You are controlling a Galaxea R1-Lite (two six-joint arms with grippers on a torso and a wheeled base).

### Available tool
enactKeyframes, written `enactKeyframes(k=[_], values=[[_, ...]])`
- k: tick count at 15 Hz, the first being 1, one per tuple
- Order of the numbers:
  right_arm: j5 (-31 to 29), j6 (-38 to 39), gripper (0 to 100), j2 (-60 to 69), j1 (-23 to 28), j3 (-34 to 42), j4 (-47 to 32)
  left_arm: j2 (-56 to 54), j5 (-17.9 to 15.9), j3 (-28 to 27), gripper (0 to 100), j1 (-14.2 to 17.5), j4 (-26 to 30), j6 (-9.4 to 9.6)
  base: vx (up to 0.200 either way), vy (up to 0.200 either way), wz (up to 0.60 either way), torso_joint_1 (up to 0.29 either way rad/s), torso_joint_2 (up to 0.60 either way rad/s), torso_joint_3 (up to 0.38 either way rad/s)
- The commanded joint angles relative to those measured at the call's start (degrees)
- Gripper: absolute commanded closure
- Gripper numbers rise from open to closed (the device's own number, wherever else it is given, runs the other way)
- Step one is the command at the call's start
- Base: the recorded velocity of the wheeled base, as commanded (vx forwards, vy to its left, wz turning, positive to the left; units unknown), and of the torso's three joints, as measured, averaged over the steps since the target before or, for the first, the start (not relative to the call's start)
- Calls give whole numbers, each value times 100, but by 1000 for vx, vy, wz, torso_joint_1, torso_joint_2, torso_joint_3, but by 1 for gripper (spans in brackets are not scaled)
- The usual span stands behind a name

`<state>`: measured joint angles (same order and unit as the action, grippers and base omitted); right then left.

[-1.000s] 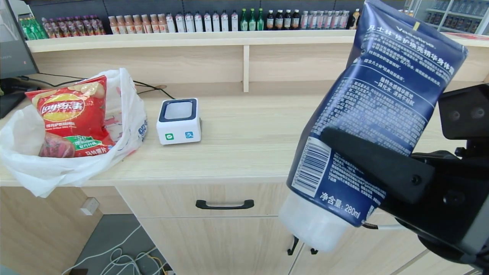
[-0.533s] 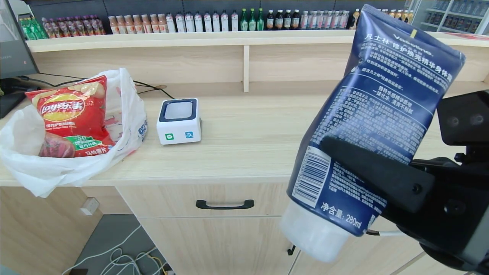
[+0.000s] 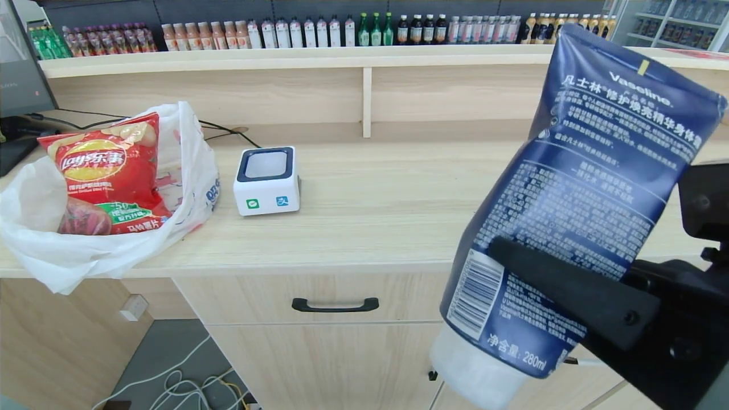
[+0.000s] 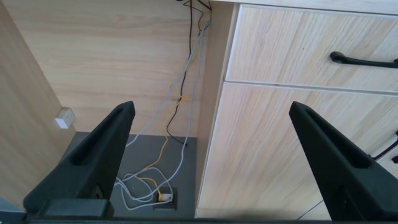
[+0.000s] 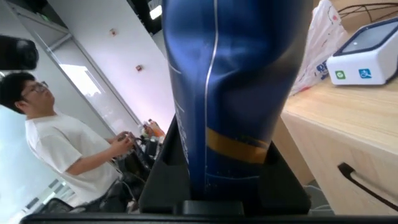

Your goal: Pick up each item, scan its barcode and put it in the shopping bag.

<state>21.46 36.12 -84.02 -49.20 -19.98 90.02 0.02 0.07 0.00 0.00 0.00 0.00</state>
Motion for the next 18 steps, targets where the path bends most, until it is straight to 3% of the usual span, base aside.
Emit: enactKeyframes(k=[1,6,9,11,15,17,18], values=[[-10,-351,100,61,33,434,-2,-2,1,0,0,0,0,0,0,0,0,0,0,0],[-326,-1257,100,-150,359,469,-2,-2,1,0,0,-9,0,9,0,0,0,0,0,0],[-484,-2276,100,-475,737,249,-2,-2,1,0,0,0,0,0,0,0,0,0,0,0],[-669,-3058,100,-660,1229,214,-2,-2,1,0,0,-9,0,0,0,0,0,0,0,0],[-1319,-3955,100,-695,2767,-296,-256,-2,1,0,0,0,0,0,0,0,0,0,0,0],[-1434,-4245,100,-695,2811,-437,-256,-2,1,0,0,-9,0,0,0,0,0,0,0,0],[-1794,-4561,100,-677,2802,-498,-248,-2,1,0,0,-9,0,0,0,0,0,0,0,0]])
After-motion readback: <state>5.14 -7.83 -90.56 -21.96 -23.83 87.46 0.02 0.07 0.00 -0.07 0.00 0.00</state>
